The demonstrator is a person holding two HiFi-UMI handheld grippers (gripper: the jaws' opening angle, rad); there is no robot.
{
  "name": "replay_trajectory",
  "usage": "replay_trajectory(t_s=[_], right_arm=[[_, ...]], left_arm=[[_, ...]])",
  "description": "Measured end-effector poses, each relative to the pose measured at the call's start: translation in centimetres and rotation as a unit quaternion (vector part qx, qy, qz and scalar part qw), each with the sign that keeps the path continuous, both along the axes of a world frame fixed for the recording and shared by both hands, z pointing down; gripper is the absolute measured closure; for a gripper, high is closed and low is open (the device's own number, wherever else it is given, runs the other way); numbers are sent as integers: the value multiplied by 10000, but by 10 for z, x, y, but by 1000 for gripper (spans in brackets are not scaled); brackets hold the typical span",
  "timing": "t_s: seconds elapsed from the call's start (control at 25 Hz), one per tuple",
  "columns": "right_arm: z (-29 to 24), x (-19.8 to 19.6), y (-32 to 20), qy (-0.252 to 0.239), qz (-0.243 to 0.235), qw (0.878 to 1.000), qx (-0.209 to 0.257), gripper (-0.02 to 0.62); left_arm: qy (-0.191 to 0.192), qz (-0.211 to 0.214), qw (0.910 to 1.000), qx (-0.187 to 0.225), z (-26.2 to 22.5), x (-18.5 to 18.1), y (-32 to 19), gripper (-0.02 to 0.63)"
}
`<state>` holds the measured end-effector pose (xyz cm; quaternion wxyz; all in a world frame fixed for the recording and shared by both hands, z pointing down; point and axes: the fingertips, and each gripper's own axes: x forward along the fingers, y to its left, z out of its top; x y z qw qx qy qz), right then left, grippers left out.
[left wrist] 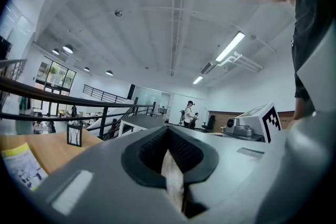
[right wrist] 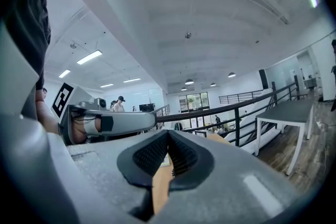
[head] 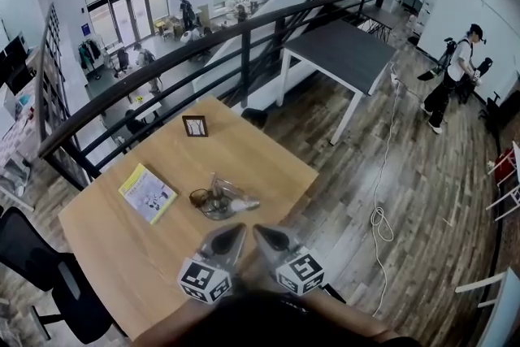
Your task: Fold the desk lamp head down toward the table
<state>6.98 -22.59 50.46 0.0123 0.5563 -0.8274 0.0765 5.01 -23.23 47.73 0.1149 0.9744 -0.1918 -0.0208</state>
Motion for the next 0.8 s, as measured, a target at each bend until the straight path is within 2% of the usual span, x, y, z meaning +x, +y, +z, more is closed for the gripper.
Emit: replay_trajectory(t_s=[0.44, 0.8], right_arm=[[6, 23, 99, -50, -253, 9996, -83, 592], [28, 10, 202, -72, -616, 9978, -242, 592]], left_arm=[[-43, -261, 9996, -29, 4, 23, 100, 607], [-45, -712, 9974, -100, 24, 7, 202, 607]])
